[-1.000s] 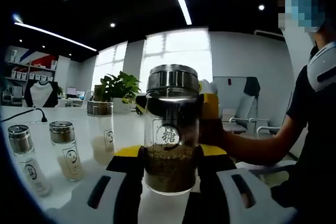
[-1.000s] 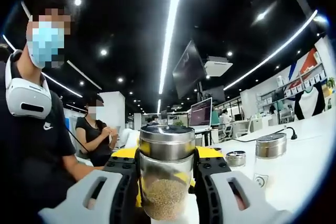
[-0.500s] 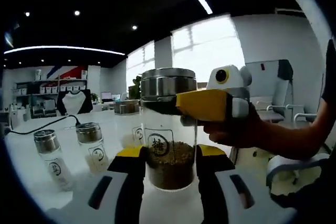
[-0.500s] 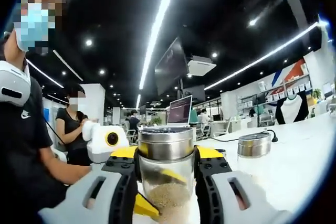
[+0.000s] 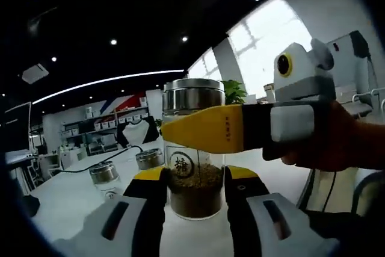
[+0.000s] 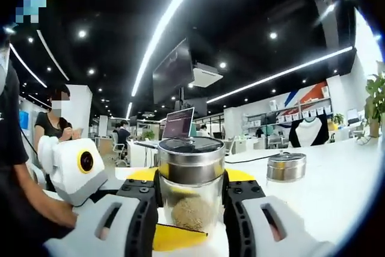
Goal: Rotate the seasoning bottle until the label or dispensing opening points toward the visible target arrow and the bottle remains upright within the marked orientation range
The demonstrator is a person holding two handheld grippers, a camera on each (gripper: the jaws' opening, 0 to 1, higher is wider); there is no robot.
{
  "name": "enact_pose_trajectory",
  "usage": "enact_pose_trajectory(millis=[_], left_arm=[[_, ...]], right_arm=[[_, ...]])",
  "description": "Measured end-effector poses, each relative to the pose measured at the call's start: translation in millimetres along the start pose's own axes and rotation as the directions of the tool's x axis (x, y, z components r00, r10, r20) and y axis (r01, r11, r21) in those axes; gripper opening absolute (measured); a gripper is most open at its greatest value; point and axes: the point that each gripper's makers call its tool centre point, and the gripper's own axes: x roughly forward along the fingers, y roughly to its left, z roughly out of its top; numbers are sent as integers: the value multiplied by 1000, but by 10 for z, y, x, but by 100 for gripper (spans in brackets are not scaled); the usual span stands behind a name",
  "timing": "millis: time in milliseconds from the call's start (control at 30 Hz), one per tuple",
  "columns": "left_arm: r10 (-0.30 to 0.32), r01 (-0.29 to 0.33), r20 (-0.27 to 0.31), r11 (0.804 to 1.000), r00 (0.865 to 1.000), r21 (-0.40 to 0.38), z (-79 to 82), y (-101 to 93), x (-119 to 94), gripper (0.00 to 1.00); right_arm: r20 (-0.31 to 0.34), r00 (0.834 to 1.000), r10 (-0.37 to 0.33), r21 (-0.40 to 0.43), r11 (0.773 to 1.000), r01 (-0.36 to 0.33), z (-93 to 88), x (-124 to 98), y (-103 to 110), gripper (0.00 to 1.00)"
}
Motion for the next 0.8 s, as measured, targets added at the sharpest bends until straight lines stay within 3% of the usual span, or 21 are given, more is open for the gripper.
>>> enact_pose_trajectory(millis=[133, 200, 300, 467, 567, 600, 700, 767, 800], left_arm=[[-63, 63, 2, 998, 998, 13, -43, -11, 26, 40], [-95, 95, 9, 995, 995, -11, -50, -29, 16, 40], [-217, 220, 47, 974, 975, -61, -27, -131, 10, 41], [-318, 325, 75, 937, 945, -130, 23, -203, -16, 43], [-421, 433, 102, 877, 901, -208, 44, -321, -67, 44], [-431, 444, 106, 870, 896, -213, 44, -333, -71, 44], [-492, 507, 125, 826, 862, -245, 53, -418, -112, 44], [-550, 562, 124, 786, 826, -258, 37, -463, -151, 44], [-555, 566, 123, 783, 823, -256, 36, -467, -157, 44]], right_arm=[[-30, 999, -19, -9, 1000, 19, -43, -20, -39, 38], [-44, 999, 16, 0, 1000, -16, -61, -40, -28, 38], [-55, 996, 70, 8, 998, -70, -53, -87, 3, 38], [-24, 986, 165, 48, 985, -164, 4, -156, 90, 38], [-13, 971, 238, 66, 969, -237, 41, -226, 159, 38], [-14, 968, 249, 66, 967, -248, 45, -243, 172, 38], [-4, 959, 285, 86, 955, -283, 62, -292, 204, 38], [-3, 947, 320, 99, 943, -318, 59, -326, 247, 38], [-4, 945, 327, 103, 940, -325, 58, -332, 256, 38]])
